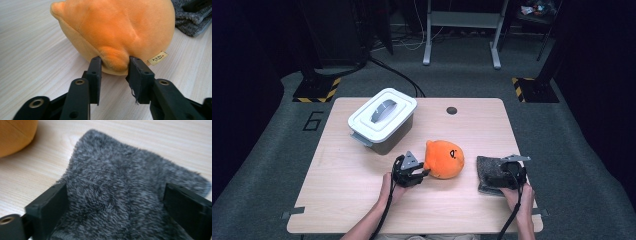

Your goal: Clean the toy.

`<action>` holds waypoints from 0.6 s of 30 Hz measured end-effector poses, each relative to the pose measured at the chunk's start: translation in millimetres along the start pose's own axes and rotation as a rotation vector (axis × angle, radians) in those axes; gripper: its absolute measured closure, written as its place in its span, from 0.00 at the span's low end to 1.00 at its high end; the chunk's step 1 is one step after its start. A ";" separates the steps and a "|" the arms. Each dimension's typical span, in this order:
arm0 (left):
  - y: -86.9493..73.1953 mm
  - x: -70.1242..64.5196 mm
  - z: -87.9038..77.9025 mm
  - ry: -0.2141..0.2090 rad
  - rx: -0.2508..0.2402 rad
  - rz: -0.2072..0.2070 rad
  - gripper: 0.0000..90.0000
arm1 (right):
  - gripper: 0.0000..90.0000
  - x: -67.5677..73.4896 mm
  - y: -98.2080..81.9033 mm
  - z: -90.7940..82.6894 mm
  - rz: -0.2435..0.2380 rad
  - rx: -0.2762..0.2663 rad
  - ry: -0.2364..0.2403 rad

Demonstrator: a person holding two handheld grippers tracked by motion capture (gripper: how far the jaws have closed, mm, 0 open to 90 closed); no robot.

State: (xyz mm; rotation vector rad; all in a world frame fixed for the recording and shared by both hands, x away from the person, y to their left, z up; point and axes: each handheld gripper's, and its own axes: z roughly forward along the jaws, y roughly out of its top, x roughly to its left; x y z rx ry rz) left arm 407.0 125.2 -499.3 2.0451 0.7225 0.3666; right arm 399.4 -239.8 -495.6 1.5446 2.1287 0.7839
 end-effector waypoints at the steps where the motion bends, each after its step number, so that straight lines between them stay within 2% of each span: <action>1: -0.1 0.1 0.2 -0.001 0.000 0.001 0.74 | 0.03 0.3 0.0 2.3 -0.005 0.008 0.000; 5: -0.9 -0.1 0.3 -0.001 0.001 0.011 0.79 | 0.00 1.4 -1.2 12.1 -0.025 0.052 -0.003; 9: -0.4 -0.1 0.2 -0.002 0.003 0.012 0.80 | 0.01 1.6 -3.8 17.9 -0.013 0.074 -0.004; 12: 0.1 -0.6 -0.1 -0.005 0.006 0.012 0.81 | 0.06 1.9 -4.4 18.6 0.002 0.067 -0.014; 13: 0.2 -0.7 0.0 -0.005 0.005 0.012 0.81 | 0.08 1.1 -4.5 17.9 -0.010 0.072 -0.005; 18: 0.1 0.0 0.1 -0.011 0.004 0.004 0.81 | 0.26 -0.5 -4.9 13.6 0.002 0.053 -0.007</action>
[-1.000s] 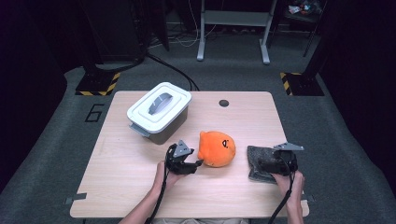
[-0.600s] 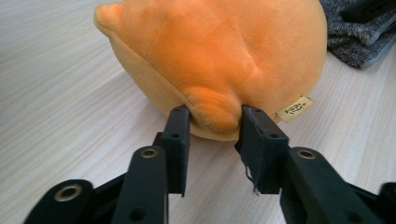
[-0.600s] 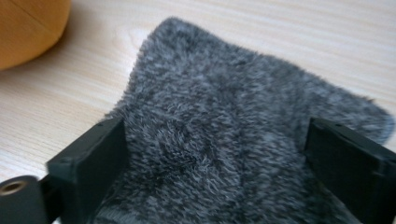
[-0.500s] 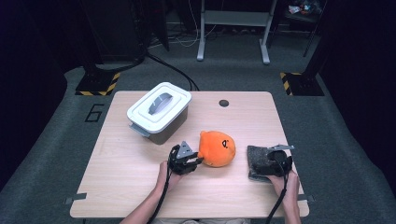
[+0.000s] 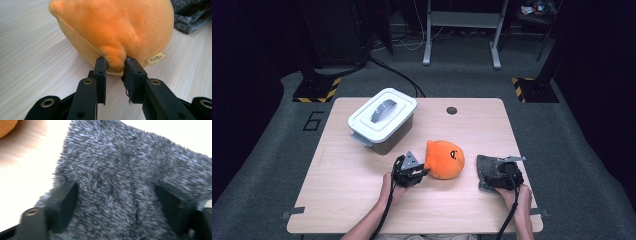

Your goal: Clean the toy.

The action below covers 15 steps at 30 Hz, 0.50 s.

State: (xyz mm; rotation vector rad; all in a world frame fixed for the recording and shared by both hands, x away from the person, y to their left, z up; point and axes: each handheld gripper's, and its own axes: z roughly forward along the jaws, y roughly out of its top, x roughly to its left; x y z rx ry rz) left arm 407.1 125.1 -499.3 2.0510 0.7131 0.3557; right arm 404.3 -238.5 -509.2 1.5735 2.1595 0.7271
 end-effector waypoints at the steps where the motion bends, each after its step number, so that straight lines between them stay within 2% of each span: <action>1: 0.0 -0.1 0.0 0.000 -0.001 -0.002 0.81 | 0.30 0.1 -0.3 -0.8 -0.002 -0.005 -0.001; 7: 1.2 0.2 0.0 -0.005 0.006 0.001 0.81 | 0.50 -0.2 -3.5 -3.8 -0.004 -0.037 0.008; 9: 1.5 0.4 0.0 -0.006 0.009 0.002 0.81 | 0.57 -0.1 -3.9 -4.6 0.013 -0.039 0.010; 10: 1.4 0.4 0.0 -0.005 0.006 0.001 0.81 | 0.61 -2.7 -4.3 -4.1 -0.009 -0.055 0.014; 15: 1.6 0.2 -0.2 -0.007 0.009 0.001 0.81 | 0.73 -7.2 -7.8 -5.2 0.017 -0.079 0.029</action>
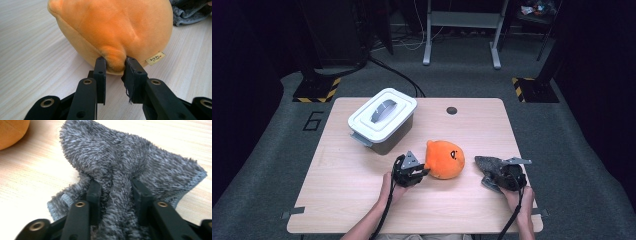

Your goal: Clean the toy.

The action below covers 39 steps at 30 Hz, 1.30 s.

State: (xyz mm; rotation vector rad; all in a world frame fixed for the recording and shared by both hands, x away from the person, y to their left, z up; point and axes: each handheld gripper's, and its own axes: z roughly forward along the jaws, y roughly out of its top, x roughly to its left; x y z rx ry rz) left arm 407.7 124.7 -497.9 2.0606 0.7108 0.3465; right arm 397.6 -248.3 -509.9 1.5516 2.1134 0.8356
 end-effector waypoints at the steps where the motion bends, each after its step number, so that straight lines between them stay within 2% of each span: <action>1: 0.2 0.0 -0.2 -0.003 0.003 0.002 0.81 | 0.75 -2.5 -0.7 0.3 -0.007 -0.012 0.005; 4: 0.1 -0.1 -0.4 -0.004 0.004 0.002 0.81 | 0.78 -6.2 -2.0 0.0 -0.006 -0.028 0.019; 7: 0.1 0.2 -0.6 -0.003 0.007 0.005 0.81 | 0.80 -8.0 -2.9 -1.9 0.017 -0.037 0.035; 12: 0.9 2.3 -0.6 -0.015 0.005 0.003 0.81 | 0.80 -11.0 -0.9 -9.6 0.032 -0.085 0.055; 20: 2.3 1.0 -0.5 -0.011 0.001 0.007 0.82 | 0.80 -4.7 11.2 -30.1 0.028 -0.166 0.095; 23: 3.1 0.4 -0.6 -0.004 -0.001 0.012 0.82 | 0.80 -0.6 18.2 -37.2 0.010 -0.185 0.108; 30: 5.4 -2.6 0.3 0.012 -0.005 -0.012 0.82 | 0.79 10.3 33.7 -46.2 -0.026 -0.209 0.155; 32: 5.7 -2.9 0.2 0.012 -0.002 -0.006 0.82 | 0.79 14.0 37.7 -47.4 -0.034 -0.215 0.168; 39: 5.5 -3.5 -0.2 0.019 0.002 0.001 0.82 | 0.79 35.7 58.5 -49.5 -0.092 -0.225 0.204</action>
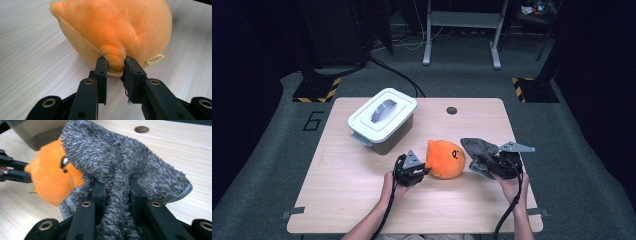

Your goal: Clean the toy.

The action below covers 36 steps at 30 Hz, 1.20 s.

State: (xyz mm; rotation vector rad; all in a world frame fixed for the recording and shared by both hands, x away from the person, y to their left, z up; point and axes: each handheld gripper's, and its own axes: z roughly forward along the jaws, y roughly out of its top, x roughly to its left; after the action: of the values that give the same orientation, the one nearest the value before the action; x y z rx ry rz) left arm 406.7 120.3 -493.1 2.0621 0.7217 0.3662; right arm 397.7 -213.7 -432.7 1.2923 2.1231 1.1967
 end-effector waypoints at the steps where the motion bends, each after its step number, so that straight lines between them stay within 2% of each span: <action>1: 0.2 -0.7 -0.1 0.002 -0.002 -0.001 0.82 | 0.79 2.2 2.1 0.6 -0.002 -0.001 0.001; 9: 2.2 -4.2 0.5 0.011 -0.016 0.016 0.82 | 0.79 22.0 19.6 6.9 -0.053 0.001 0.030; 17: 3.3 -4.4 0.1 0.007 -0.024 0.010 0.83 | 0.78 49.9 39.6 23.3 -0.135 0.044 0.073; 23: 4.9 -5.9 -0.2 0.005 -0.024 0.023 0.83 | 0.78 75.9 54.1 41.2 -0.234 0.092 0.042; 27: 6.5 -6.5 -0.3 0.002 -0.032 0.024 0.83 | 0.78 83.2 60.7 47.0 -0.246 0.092 0.065; 31: 8.7 -8.2 -0.2 -0.004 -0.046 0.029 0.85 | 0.78 87.2 62.4 54.2 -0.216 0.088 0.085; 33: 9.1 -9.5 0.4 -0.002 -0.052 0.032 0.86 | 0.78 88.5 61.5 58.8 -0.222 0.084 0.096; 36: 8.6 -9.9 0.8 -0.001 -0.054 0.027 0.88 | 0.77 92.8 57.5 67.2 -0.222 0.099 0.087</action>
State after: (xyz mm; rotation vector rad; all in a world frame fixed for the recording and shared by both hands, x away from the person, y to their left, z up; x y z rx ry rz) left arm 402.4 110.0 -486.3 2.0225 0.6770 0.3962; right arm 427.1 -90.3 -413.9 1.0270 2.3431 1.0851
